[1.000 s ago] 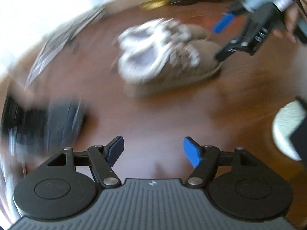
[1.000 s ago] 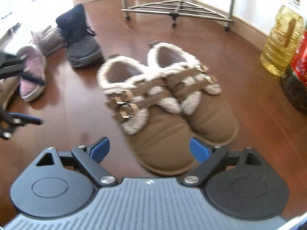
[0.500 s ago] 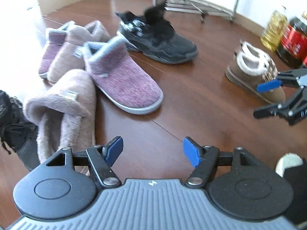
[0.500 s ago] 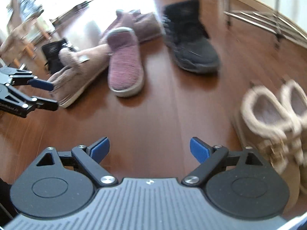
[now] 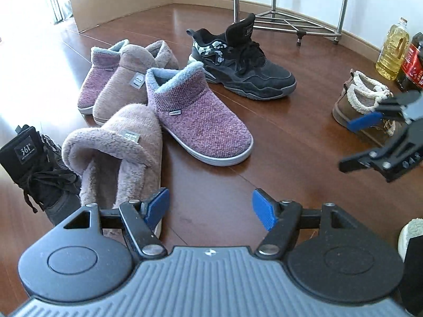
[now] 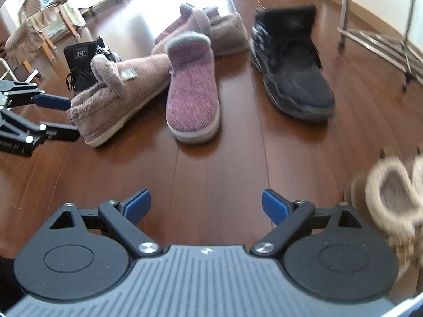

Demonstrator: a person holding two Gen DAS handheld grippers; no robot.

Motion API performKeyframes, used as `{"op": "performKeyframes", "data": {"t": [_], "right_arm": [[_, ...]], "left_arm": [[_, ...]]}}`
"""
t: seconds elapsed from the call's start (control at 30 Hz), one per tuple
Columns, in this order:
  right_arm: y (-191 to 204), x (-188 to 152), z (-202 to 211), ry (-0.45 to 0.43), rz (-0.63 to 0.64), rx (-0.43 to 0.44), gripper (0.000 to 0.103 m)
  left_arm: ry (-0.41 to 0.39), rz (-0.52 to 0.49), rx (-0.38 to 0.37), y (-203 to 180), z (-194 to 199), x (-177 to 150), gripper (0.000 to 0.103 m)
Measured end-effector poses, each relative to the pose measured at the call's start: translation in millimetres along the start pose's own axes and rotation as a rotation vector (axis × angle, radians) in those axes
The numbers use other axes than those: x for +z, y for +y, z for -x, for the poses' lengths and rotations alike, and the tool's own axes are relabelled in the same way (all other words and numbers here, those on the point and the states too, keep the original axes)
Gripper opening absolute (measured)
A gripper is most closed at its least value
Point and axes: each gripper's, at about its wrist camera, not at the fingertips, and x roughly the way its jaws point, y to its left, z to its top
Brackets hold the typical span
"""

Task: Organize scattered shoes
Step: 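Grasp the pink knit slipper by its heel with the right gripper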

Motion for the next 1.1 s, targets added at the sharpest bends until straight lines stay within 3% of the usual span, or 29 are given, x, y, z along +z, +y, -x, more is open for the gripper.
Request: {"op": "performKeyframes", "data": {"t": [0.17, 0.63, 0.87, 1.03, 1.07, 1.1], "right_arm": [[11.9, 27.6, -21.8, -0.013, 0.047, 0.041, 0.089], [14.4, 38.3, -72.7, 0.043, 0.086, 0.044, 0.089], [26.0, 74.7, -124.5, -0.031, 0.111, -0.033, 0.089], [46.0, 92.1, -161.1, -0.089, 0.208, -0.125, 0.089], [49.3, 92.3, -168.2, -0.088, 0.236, -0.146, 0.088], [52.6, 92.6, -175.3, -0.087, 0.263, -0.167, 0.079]], "left_arm": [[0.024, -0.001, 0.027, 4.9, -7.0, -3.4, 0.071], [0.07, 0.035, 0.035, 18.7, -29.4, -10.4, 0.071], [0.092, 0.043, 0.064, 25.5, -32.7, -18.8, 0.071], [0.112, 0.059, 0.081, 29.1, -31.7, -24.6, 0.071], [0.114, 0.062, 0.084, 29.5, -31.1, -25.5, 0.071], [0.117, 0.065, 0.086, 29.8, -30.5, -26.5, 0.071]]}}
